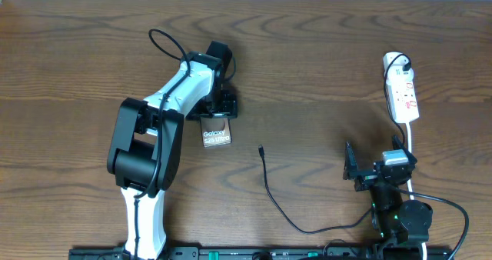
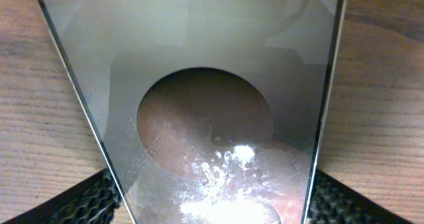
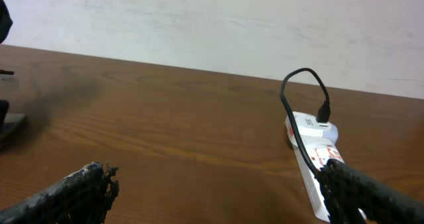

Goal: Plug charger to phone and switch on socket
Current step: 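Lift the phone with the left gripper and raise it upright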

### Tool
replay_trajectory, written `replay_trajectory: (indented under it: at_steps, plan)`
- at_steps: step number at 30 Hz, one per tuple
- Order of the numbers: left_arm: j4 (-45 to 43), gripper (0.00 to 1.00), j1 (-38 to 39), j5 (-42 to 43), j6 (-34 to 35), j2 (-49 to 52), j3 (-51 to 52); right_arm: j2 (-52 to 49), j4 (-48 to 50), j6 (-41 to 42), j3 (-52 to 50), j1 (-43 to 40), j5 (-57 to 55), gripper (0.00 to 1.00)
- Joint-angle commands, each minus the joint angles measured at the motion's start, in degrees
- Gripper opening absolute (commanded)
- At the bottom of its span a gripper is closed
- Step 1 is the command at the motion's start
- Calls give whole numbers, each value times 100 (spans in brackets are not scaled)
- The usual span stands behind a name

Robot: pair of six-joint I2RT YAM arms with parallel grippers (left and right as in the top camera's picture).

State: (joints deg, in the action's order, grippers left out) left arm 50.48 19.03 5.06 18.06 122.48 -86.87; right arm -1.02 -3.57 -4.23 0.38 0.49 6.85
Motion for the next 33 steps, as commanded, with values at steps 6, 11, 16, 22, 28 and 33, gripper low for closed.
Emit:
replay_trajectory:
  at_steps: [6, 11, 16, 22, 28, 33]
  plan:
    - [-205, 95, 44, 96, 20, 157, 127, 26, -13, -57, -7, -42, 15, 99]
    - [-199, 84, 44, 96, 306, 157, 127, 26, -13, -57, -7, -42, 15, 99]
    - [-177, 78, 39, 96, 299, 136, 127, 26, -13, -57, -7, -42, 15, 99]
    - [-199, 72, 37, 96, 299, -68, 122, 26, -13, -57, -7, -42, 15, 99]
    - [-192, 72, 33, 94, 299, -455, 114, 26, -13, -57, -7, -42, 15, 99]
    - [-149, 72, 28, 96, 297, -804, 114, 26, -13, -57, -7, -42, 15, 99]
